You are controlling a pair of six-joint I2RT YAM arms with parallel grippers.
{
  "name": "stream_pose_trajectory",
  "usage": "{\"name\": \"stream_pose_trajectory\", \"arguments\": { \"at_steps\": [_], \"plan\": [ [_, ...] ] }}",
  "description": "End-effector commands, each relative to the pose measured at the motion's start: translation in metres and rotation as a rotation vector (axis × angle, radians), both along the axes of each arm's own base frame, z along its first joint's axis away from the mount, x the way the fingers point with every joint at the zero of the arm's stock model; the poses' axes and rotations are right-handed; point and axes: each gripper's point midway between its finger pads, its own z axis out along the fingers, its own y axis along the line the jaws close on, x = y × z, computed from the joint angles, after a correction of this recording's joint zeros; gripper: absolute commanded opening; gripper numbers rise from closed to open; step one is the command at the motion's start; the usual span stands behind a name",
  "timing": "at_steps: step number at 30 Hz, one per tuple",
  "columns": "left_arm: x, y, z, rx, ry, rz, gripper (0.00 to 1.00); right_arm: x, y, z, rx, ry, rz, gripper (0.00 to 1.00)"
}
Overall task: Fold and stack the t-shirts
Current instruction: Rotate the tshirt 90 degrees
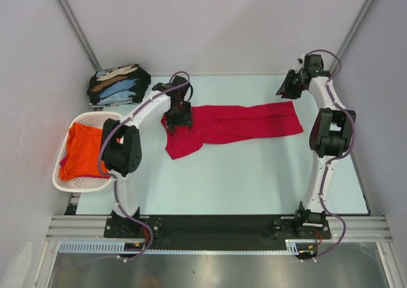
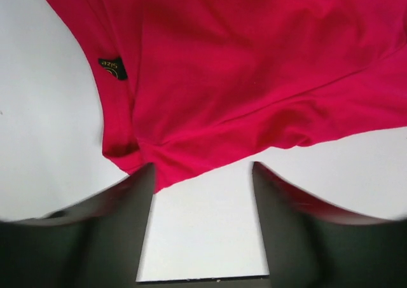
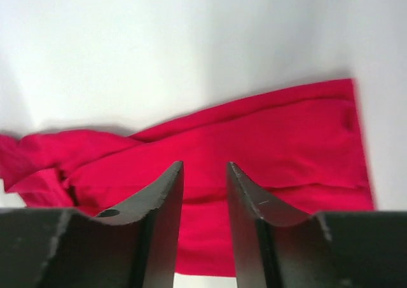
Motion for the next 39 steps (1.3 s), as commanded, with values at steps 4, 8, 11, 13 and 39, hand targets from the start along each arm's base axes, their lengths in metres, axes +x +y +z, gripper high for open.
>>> {"name": "stream_pose_trajectory", "arguments": {
  "at_steps": [4, 8, 11, 13, 39],
  "plan": [
    [-0.008, 0.009, 0.007, 0.011, -0.011, -0.01, 0.79, 0.004, -0.081, -0.025, -0.073, 0.049, -0.136, 0.4],
    [-0.018, 0.016, 0.004, 0.035, 0.008, -0.018, 0.8, 0.013, -0.093, -0.032, -0.055, 0.046, -0.144, 0.41],
    [-0.021, 0.021, 0.003, 0.045, 0.014, -0.021, 0.8, 0.019, -0.095, -0.04, -0.033, 0.05, -0.147, 0.42],
    [-0.022, 0.023, 0.004, 0.051, 0.017, -0.023, 0.8, 0.02, -0.095, -0.042, -0.025, 0.054, -0.145, 0.42],
    [-0.004, 0.038, -0.001, 0.065, 0.034, -0.037, 0.92, -0.047, -0.124, -0.036, -0.056, 0.158, -0.277, 0.52]
  ]
}}
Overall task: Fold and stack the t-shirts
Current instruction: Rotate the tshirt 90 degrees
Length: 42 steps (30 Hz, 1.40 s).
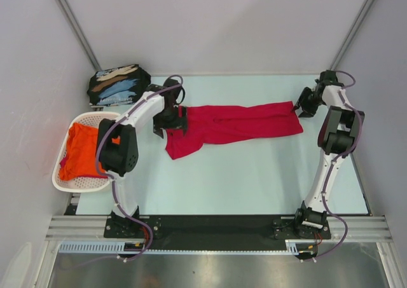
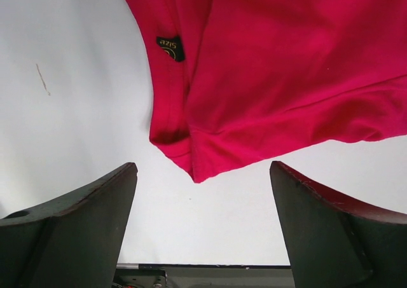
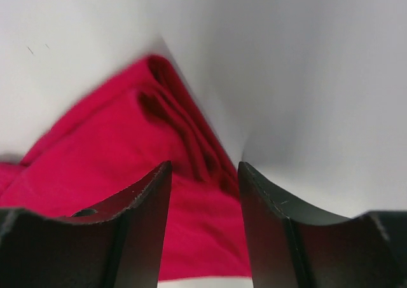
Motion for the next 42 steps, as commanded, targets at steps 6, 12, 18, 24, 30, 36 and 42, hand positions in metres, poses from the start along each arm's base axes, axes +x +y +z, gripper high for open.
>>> {"name": "stream_pose_trajectory", "arguments": {
  "at_steps": [6, 12, 18, 24, 30, 36, 42],
  "plan": [
    [0.014, -0.003, 0.003, -0.02, -0.032, -0.056, 0.93, -0.063, -0.055, 0.056, -0.013, -0.072, -0.199, 0.52],
    [0.016, -0.003, 0.001, -0.021, -0.036, -0.084, 0.94, -0.103, -0.035, 0.04, 0.095, -0.05, -0.236, 0.53],
    [0.019, -0.001, 0.004, -0.031, -0.054, -0.085, 0.94, -0.118, -0.012, 0.016, 0.273, -0.066, -0.337, 0.53],
    [0.02, 0.003, 0.007, -0.035, -0.067, -0.075, 0.94, -0.115, -0.006, 0.003, 0.281, -0.056, -0.356, 0.53],
    [0.016, 0.005, 0.007, -0.034, -0.068, -0.065, 0.94, -0.097, 0.002, -0.009, 0.288, -0.06, -0.354, 0.52],
    [0.011, 0.01, 0.005, -0.022, -0.058, -0.041, 0.94, -0.077, 0.015, -0.018, 0.265, -0.013, -0.317, 0.32],
    [0.025, 0.02, 0.005, -0.001, -0.079, 0.058, 1.0, -0.084, 0.01, -0.011, 0.194, 0.039, -0.303, 0.0]
  ]
}}
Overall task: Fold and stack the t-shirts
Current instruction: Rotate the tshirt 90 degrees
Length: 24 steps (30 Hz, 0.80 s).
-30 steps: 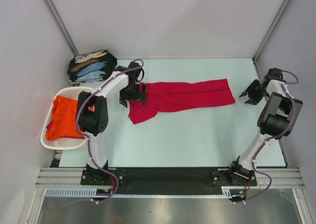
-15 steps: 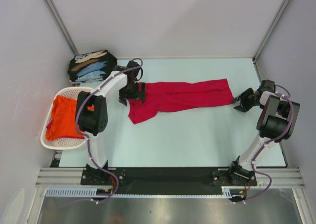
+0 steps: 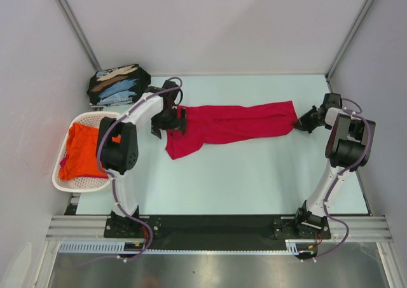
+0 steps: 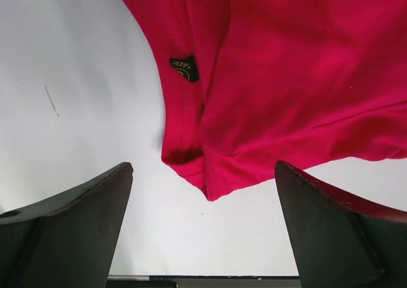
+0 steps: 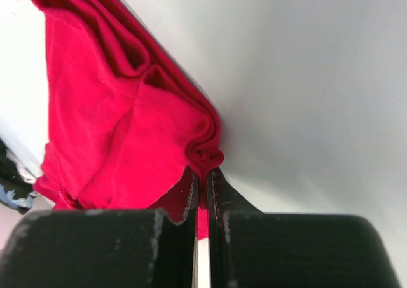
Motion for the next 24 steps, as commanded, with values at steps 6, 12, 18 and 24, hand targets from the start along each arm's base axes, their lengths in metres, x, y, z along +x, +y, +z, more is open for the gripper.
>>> {"name": "stream_pose_trajectory", "arguments": {
  "at_steps": [6, 12, 18, 24],
  "plan": [
    [0.056, 0.002, 0.026, -0.102, -0.177, 0.159, 1.0, -0.053, -0.027, -0.006, -0.109, 0.152, 0.013, 0.0],
    [0.102, -0.008, 0.017, -0.177, -0.201, 0.199, 1.0, -0.089, -0.019, -0.009, -0.091, 0.216, 0.016, 0.0],
    [0.136, -0.021, 0.001, -0.196, -0.175, 0.185, 1.0, -0.116, 0.0, -0.002, -0.083, 0.281, 0.031, 0.0],
    [0.141, -0.023, -0.006, -0.194, -0.151, 0.195, 0.99, -0.152, 0.029, -0.001, -0.097, 0.398, 0.117, 0.0]
  ]
}}
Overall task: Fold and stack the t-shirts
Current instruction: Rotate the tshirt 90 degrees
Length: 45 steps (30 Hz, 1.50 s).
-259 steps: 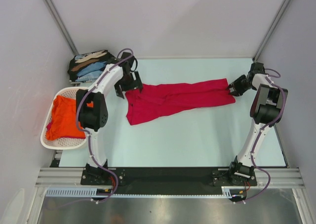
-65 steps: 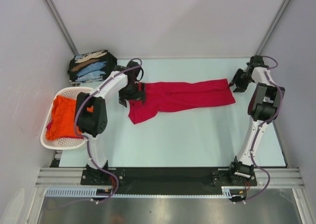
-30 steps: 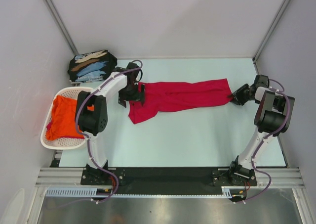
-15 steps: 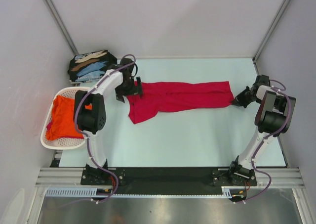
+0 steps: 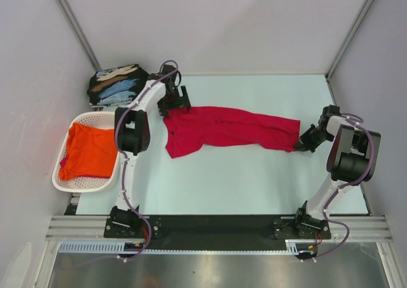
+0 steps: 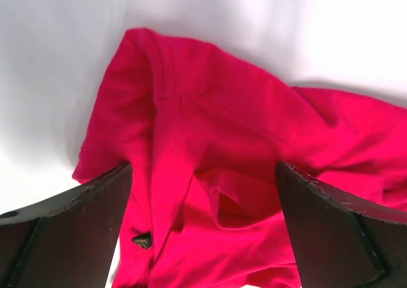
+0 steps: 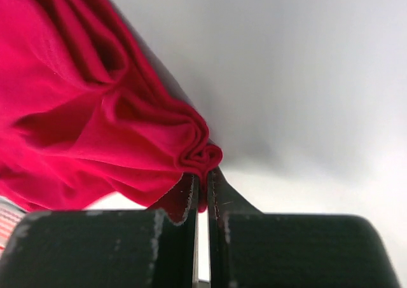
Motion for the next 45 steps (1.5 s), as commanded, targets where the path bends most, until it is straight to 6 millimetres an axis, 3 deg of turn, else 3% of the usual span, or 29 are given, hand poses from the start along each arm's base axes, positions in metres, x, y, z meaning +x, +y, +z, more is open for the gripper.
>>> {"name": "stream_pose_trajectory", "arguments": {
  "at_steps": [1, 3, 4, 5, 7, 8, 10, 17, 20, 24, 27, 30, 34, 37, 38, 39, 40, 41, 42, 43, 44, 45],
  "plan": [
    [0.003, -0.003, 0.017, -0.022, -0.009, 0.017, 1.0, -0.047, 0.027, 0.002, -0.028, 0.144, 0.097, 0.0],
    [0.006, -0.004, 0.012, -0.025, -0.009, 0.006, 0.98, -0.06, 0.033, 0.004, -0.047, 0.182, 0.13, 0.0],
    [0.008, -0.006, 0.01, -0.033, -0.007, 0.002, 0.91, -0.065, 0.036, 0.003, -0.057, 0.193, 0.145, 0.0],
    [0.013, -0.009, 0.013, -0.047, -0.021, -0.003, 0.63, -0.075, 0.039, 0.0, -0.055, 0.215, 0.148, 0.0],
    [0.017, -0.015, 0.003, -0.074, -0.006, -0.002, 0.18, -0.081, 0.04, 0.003, -0.059, 0.209, 0.147, 0.0],
    [0.024, -0.017, 0.007, -0.085, -0.026, 0.0, 0.0, -0.087, 0.04, 0.002, -0.061, 0.221, 0.144, 0.0],
    [0.028, -0.021, -0.005, -0.099, -0.011, 0.002, 0.0, -0.09, 0.039, 0.004, -0.071, 0.22, 0.14, 0.0],
    [0.053, -0.034, -0.011, -0.151, -0.064, -0.002, 0.0, -0.101, 0.05, 0.015, -0.057, 0.236, 0.185, 0.0],
    [0.061, -0.043, -0.022, -0.192, -0.072, -0.004, 0.0, -0.115, 0.062, 0.018, -0.036, 0.275, 0.246, 0.0],
    [0.077, -0.063, -0.014, -0.279, -0.13, 0.001, 0.0, -0.134, 0.095, 0.021, -0.002, 0.303, 0.358, 0.0],
    [0.088, -0.081, -0.008, -0.337, -0.176, -0.003, 0.0, -0.153, 0.108, 0.02, -0.016, 0.358, 0.438, 0.0],
    [0.097, -0.097, -0.003, -0.414, -0.208, -0.005, 0.0, -0.166, 0.123, 0.021, -0.026, 0.386, 0.518, 0.0],
    [0.121, -0.117, 0.028, -0.549, -0.326, -0.027, 0.0, -0.17, 0.138, 0.026, -0.026, 0.395, 0.604, 0.0],
    [0.128, -0.114, 0.048, -0.58, -0.379, -0.047, 0.0, -0.16, 0.135, 0.031, -0.072, 0.382, 0.626, 0.05],
    [0.128, -0.112, 0.052, -0.587, -0.385, -0.059, 0.08, -0.159, 0.133, 0.034, -0.085, 0.388, 0.644, 0.08],
    [0.126, -0.109, 0.057, -0.601, -0.379, -0.072, 0.32, -0.151, 0.134, 0.038, -0.09, 0.37, 0.656, 0.14],
    [0.123, -0.098, 0.054, -0.595, -0.359, -0.065, 0.82, -0.151, 0.133, 0.044, -0.09, 0.375, 0.671, 0.26],
    [0.119, -0.093, 0.076, -0.583, -0.392, -0.093, 0.97, -0.146, 0.128, 0.047, -0.123, 0.371, 0.682, 0.39],
    [0.115, -0.088, 0.087, -0.57, -0.407, -0.109, 1.0, -0.131, 0.128, 0.058, -0.148, 0.322, 0.687, 0.62],
    [0.106, -0.081, 0.078, -0.546, -0.378, -0.108, 1.0, -0.128, 0.126, 0.066, -0.163, 0.314, 0.695, 0.76],
    [0.101, -0.076, 0.114, -0.532, -0.44, -0.14, 1.0, -0.121, 0.123, 0.072, -0.191, 0.292, 0.702, 0.92],
    [0.096, -0.074, 0.124, -0.523, -0.453, -0.153, 1.0, -0.113, 0.123, 0.081, -0.2, 0.256, 0.717, 0.97]
  ]
}}
